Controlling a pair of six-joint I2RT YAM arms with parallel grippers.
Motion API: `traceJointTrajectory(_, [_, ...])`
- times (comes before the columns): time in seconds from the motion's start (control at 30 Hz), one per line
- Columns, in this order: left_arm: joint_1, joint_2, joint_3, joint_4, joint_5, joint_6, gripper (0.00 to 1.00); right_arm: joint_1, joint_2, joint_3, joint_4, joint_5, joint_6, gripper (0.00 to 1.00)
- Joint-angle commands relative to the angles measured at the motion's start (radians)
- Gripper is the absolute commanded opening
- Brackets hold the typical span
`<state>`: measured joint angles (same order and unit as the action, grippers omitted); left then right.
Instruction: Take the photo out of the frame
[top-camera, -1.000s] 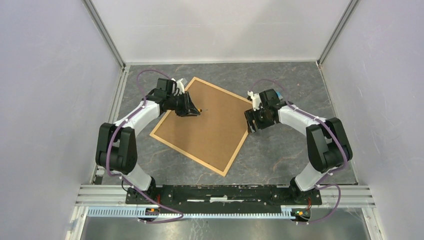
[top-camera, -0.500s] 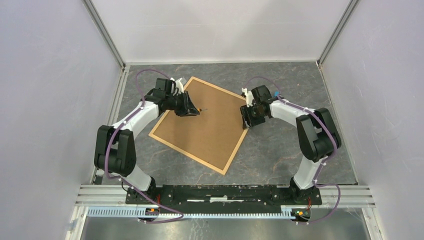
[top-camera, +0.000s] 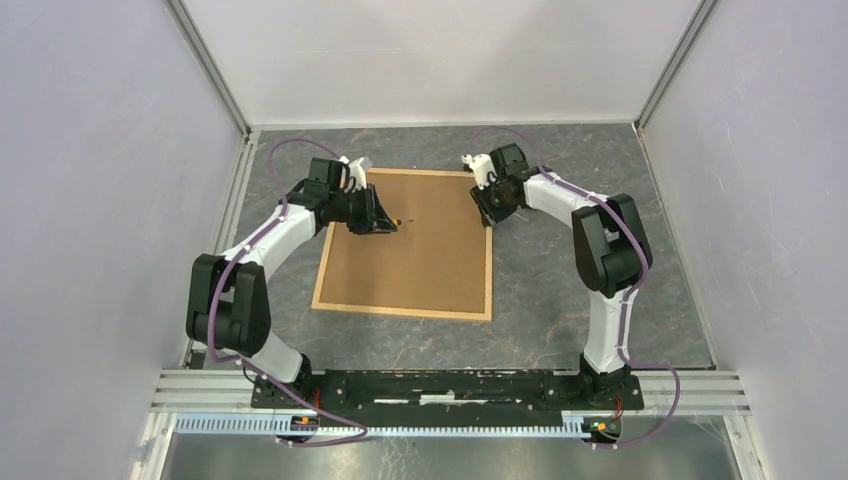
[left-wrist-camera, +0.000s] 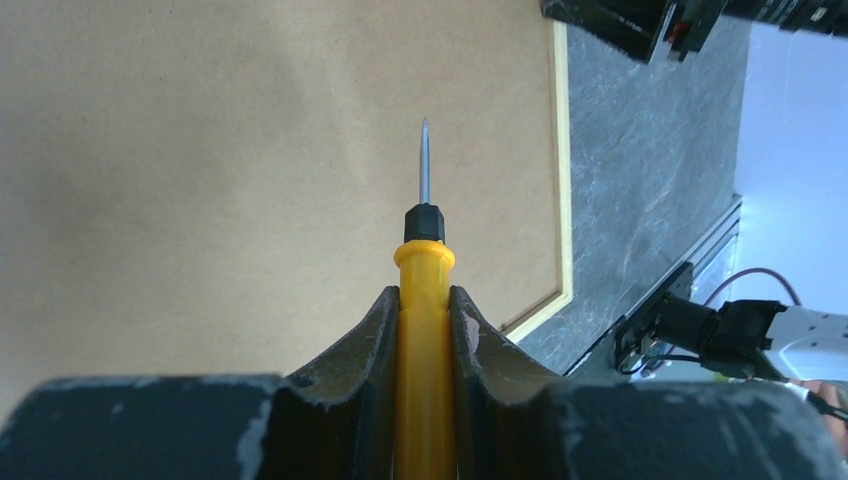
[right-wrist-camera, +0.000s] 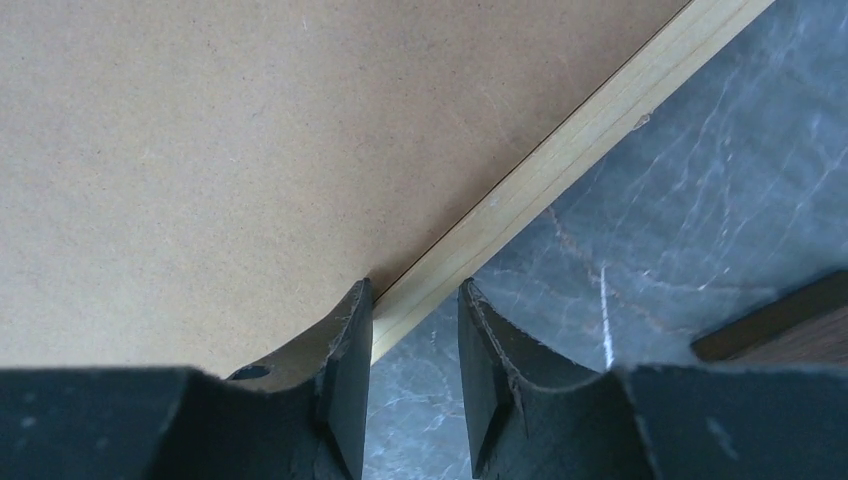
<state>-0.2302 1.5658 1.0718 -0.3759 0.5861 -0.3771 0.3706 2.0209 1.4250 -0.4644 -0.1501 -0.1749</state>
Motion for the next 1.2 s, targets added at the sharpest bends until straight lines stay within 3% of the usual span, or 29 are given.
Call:
traceJointTrajectory(0.0, [0.006, -0.045, -0.002, -0.012, 0.032, 0.097, 0.02, -0.011, 0.059, 0.029, -0.005, -0.027, -0.284, 0.31])
traceJointTrajectory(0.33, [0.005, -0.02, -0.024, -0.012, 0.099, 0.119, 0.02, 0.019, 0.208, 0.35, -0.07, -0.23, -0.459, 0.31])
traceJointTrajectory(0.5, [0.005, -0.033, -0.024, -0.021, 0.095, 0.137, 0.02, 0.017, 0.172, 0.385, -0.09, -0.192, -0.421, 0.47])
traceJointTrajectory(0.6, [0.005, -0.044, -0.037, -0.017, 0.092, 0.136, 0.02, 0.007, 0.103, 0.334, -0.123, -0.163, -0.339, 0.6])
traceJointTrajectory(0.73, [0.005, -0.047, -0.057, -0.014, 0.097, 0.141, 0.02, -0.003, -0.017, 0.163, -0.119, -0.159, -0.213, 0.67])
traceJointTrajectory(0.97, [0.003, -0.031, -0.041, -0.011, 0.103, 0.147, 0.02, -0.006, -0.111, -0.067, -0.07, -0.144, -0.032, 0.67])
traceJointTrajectory(1.17, [0.003, -0.016, -0.012, -0.015, 0.1, 0.144, 0.02, 0.009, -0.113, -0.155, -0.03, -0.143, 0.055, 0.59])
